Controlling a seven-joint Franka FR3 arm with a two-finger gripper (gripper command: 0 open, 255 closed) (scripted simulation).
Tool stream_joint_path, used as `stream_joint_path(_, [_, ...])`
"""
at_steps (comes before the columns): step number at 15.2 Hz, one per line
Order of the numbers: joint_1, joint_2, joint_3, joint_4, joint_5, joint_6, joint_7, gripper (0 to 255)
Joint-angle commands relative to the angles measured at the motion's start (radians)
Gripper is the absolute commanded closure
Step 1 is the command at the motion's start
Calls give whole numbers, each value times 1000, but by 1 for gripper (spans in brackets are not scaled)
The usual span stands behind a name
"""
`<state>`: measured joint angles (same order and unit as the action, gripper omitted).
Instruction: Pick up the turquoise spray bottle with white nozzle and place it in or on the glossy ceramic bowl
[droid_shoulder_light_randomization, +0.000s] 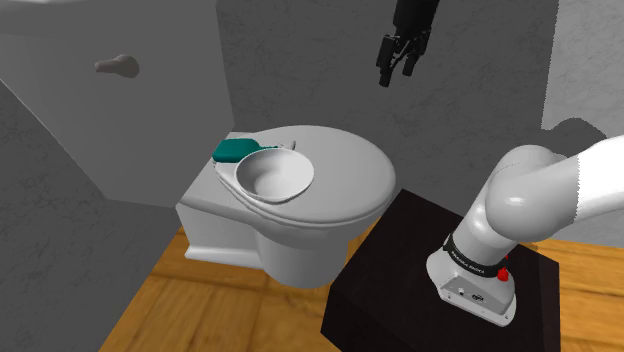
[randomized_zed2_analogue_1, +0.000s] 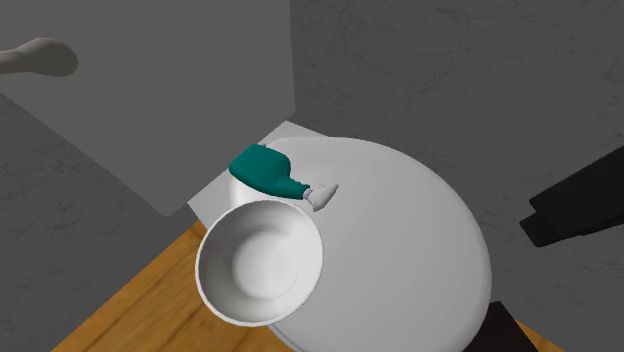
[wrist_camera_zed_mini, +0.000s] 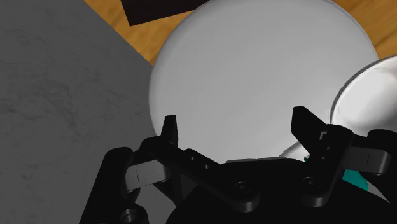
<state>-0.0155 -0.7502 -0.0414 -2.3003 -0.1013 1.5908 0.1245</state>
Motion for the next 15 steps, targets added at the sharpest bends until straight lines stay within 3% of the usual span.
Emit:
stream_joint_path(1, [0,0,0,0,0,0,0,0])
stream_joint_path(15, [97,465,59,139,9,280,-75,0])
